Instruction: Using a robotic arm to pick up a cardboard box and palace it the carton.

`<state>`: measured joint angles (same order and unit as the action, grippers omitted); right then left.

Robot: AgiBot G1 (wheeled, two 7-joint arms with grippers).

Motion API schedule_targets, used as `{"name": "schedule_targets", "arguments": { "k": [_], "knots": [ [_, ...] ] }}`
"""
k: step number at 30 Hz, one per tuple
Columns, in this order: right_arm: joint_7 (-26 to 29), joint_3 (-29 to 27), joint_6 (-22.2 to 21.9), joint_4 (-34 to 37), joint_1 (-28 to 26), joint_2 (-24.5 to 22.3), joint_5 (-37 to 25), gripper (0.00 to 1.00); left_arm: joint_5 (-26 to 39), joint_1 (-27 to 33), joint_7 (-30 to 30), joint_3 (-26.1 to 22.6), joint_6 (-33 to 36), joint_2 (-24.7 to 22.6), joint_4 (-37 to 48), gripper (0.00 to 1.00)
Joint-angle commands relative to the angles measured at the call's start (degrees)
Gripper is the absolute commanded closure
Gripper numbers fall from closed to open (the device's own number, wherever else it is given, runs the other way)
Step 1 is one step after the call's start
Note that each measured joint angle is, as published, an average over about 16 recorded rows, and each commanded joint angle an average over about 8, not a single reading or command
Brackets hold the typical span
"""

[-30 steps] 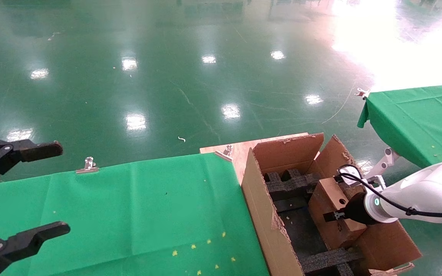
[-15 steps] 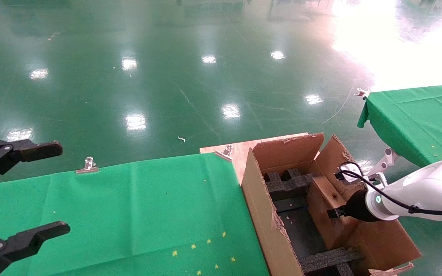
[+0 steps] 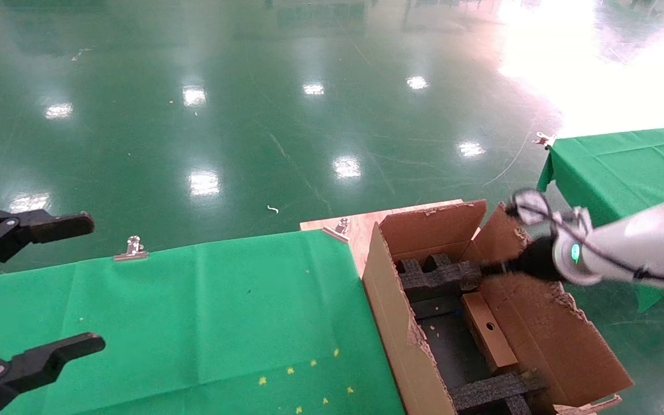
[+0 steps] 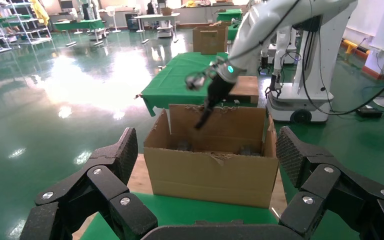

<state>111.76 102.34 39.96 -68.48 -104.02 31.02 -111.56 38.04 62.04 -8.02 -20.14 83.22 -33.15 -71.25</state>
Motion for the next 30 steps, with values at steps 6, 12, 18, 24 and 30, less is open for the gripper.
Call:
{"name": "schedule_targets", "arguments": {
  "k": [6,12,18,24,30],
  "knots": [
    [-2.01,-3.28,-0.39,-4.08,-6.44,-1.19,1.27,0.00,0.00,0.00,0.00,0.00,0.00,0.00,0.00,0.00],
    [-6.03,-6.49,0.11,-7.59,-10.97,-2.16,8.88,0.00,0.00,0.00,0.00,0.00,0.00,0.00,0.00,0.00],
    [-13.07,-9.91,2.26,-8.91,-13.77,-2.81,21.29,0.00,0.00,0.00,0.00,0.00,-0.01,0.00,0.01,0.00],
    [-15.90,-11.50,3.91,-9.12,-14.82,-3.34,26.57,0.00,0.00,-0.01,0.01,0.00,-0.02,0.01,0.02,0.00],
    [-17.56,-13.21,4.90,-8.86,-13.03,-3.06,27.13,0.00,0.00,-0.01,0.01,0.00,-0.02,0.01,0.02,0.00]
  ]
}}
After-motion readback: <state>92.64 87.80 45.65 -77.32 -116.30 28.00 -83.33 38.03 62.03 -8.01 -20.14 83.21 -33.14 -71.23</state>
